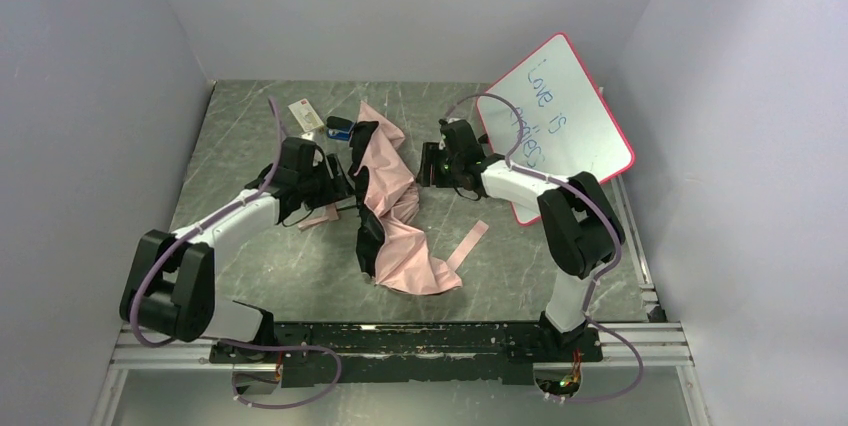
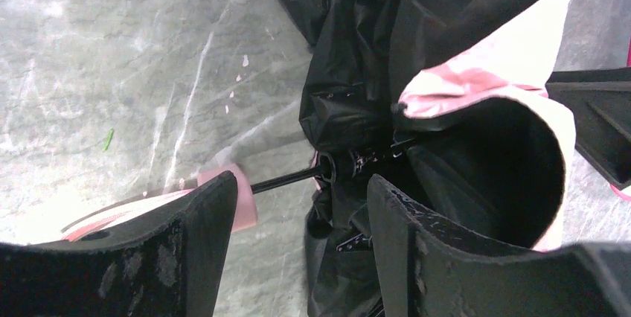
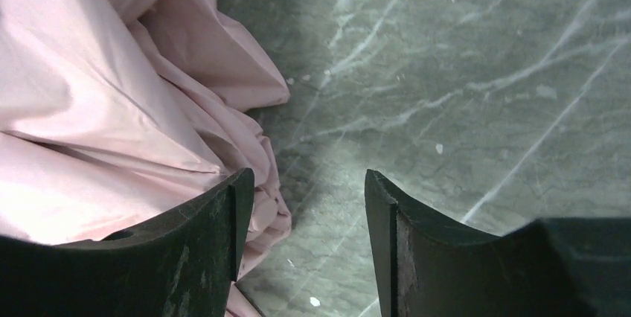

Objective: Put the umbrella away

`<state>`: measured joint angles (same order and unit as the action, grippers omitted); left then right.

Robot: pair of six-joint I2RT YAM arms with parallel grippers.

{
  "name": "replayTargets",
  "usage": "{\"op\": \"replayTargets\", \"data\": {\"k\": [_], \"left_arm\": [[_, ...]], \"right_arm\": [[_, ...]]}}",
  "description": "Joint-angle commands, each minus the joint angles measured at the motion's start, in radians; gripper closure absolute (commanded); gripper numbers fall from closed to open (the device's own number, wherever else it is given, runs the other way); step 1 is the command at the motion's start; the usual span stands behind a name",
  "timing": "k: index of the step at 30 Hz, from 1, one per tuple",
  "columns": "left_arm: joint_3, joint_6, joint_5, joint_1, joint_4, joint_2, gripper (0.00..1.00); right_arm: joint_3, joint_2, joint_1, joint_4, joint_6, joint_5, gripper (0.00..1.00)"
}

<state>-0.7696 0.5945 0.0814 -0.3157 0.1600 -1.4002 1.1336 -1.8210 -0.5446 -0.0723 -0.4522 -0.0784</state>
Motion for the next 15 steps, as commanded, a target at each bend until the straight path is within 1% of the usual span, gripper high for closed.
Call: {"op": "replayTargets", "data": {"k": [1, 3, 5, 8, 11, 15], "left_arm": [[-0.022, -0.023, -0.057, 0.006, 0.071, 0.088, 0.31], [-0.053, -0.040, -0.079, 0.006, 0.115, 0.131, 0.30], [-0.083, -0.059, -0.138, 0.006, 0.158, 0.165, 0.30], [-0.102, -0.078, -0.186, 0.006, 0.222, 0.177, 0.30], [-0.052, -0.080, -0.161, 0.006, 0.218, 0.179, 0.30], [0.025, -0.061, -0.112, 0.006, 0.159, 0.160, 0.32]], "right_arm": [[-0.034, 0.016, 0.000, -0.001, -0.024, 0.095, 0.40], [-0.040, 0.030, -0.001, -0.006, -0.019, 0.150, 0.41], [-0.033, 0.030, 0.000, -0.020, -0.006, 0.185, 0.43], [-0.004, 0.003, -0.001, -0.045, 0.019, 0.185, 0.46], [0.025, -0.043, -0.003, -0.056, 0.042, 0.113, 0.49], [0.068, -0.096, -0.019, -0.064, 0.061, 0.088, 0.52]]}}
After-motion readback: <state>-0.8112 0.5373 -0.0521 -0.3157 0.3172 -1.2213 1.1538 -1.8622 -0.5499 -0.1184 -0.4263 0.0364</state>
